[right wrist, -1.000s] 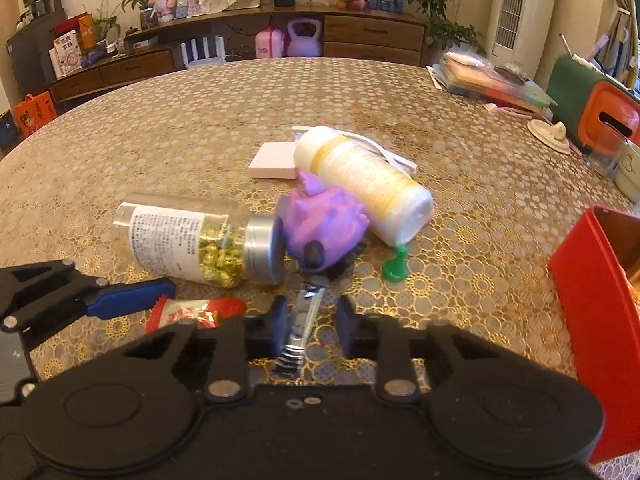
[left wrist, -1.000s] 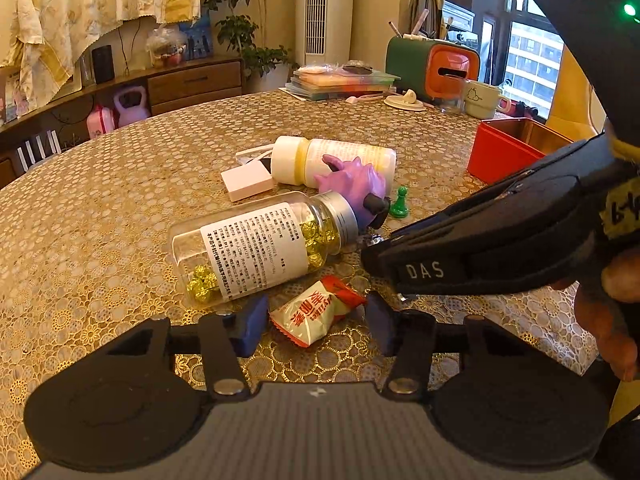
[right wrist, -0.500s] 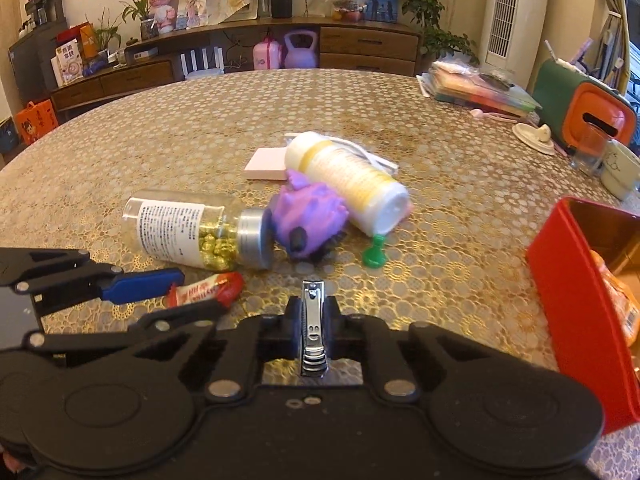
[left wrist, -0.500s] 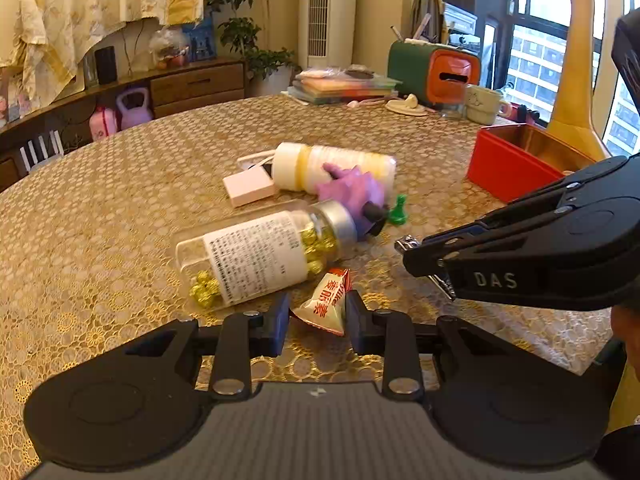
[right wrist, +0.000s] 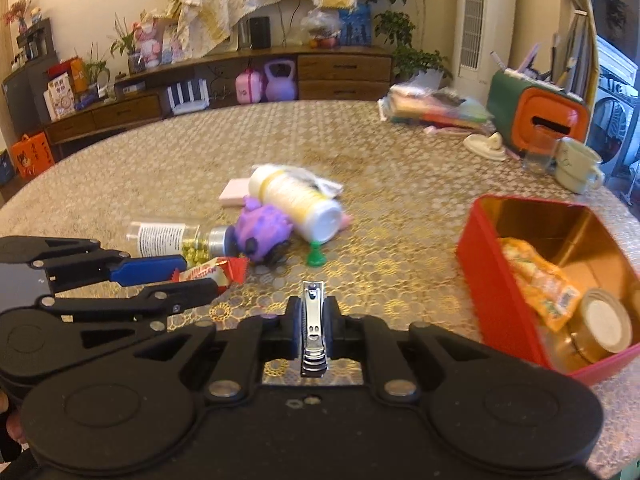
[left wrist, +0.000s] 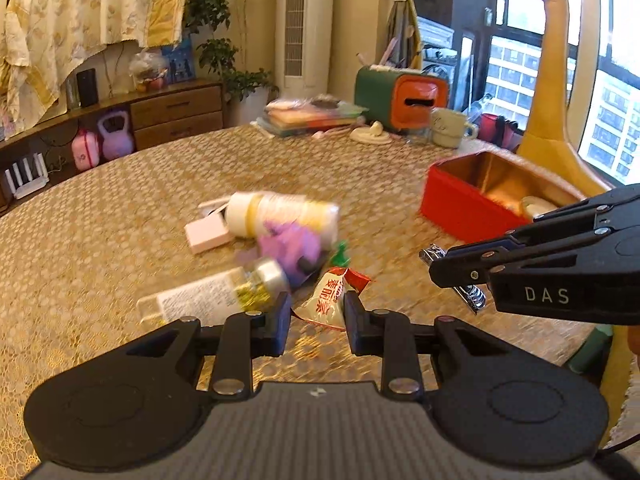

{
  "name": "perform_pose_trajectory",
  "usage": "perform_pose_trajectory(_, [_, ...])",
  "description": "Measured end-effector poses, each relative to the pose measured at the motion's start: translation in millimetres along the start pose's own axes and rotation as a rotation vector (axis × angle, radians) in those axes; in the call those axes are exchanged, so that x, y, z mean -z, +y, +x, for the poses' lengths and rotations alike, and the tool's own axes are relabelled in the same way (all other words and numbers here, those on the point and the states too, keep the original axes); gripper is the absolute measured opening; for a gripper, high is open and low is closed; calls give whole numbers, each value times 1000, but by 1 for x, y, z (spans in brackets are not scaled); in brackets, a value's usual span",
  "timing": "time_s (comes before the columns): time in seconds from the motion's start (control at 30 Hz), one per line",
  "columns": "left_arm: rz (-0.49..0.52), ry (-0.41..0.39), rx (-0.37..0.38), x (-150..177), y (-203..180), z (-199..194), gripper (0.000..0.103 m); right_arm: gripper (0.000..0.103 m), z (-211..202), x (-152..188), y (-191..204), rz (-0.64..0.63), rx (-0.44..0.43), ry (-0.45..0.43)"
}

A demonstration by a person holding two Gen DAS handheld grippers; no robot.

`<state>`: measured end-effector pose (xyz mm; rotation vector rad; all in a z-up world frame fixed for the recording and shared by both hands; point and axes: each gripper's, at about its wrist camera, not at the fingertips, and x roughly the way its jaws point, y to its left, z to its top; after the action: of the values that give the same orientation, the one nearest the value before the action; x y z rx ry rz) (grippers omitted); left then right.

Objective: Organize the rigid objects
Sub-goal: 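Carry the candy wrapper and nail clipper into the red tin and release both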

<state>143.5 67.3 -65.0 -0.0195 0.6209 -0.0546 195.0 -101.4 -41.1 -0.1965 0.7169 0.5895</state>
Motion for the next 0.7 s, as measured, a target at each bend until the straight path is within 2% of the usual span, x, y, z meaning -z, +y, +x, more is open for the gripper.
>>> perform_pose_trajectory(0.4, [32,-35,67,-43,-45,-13,27,10,-45,-11,-39,50,43,-76])
perform_pose_trajectory(0.7, [41,-36,106,-71,-77,-2,27,10,-66,-12,-73,85,89,-115])
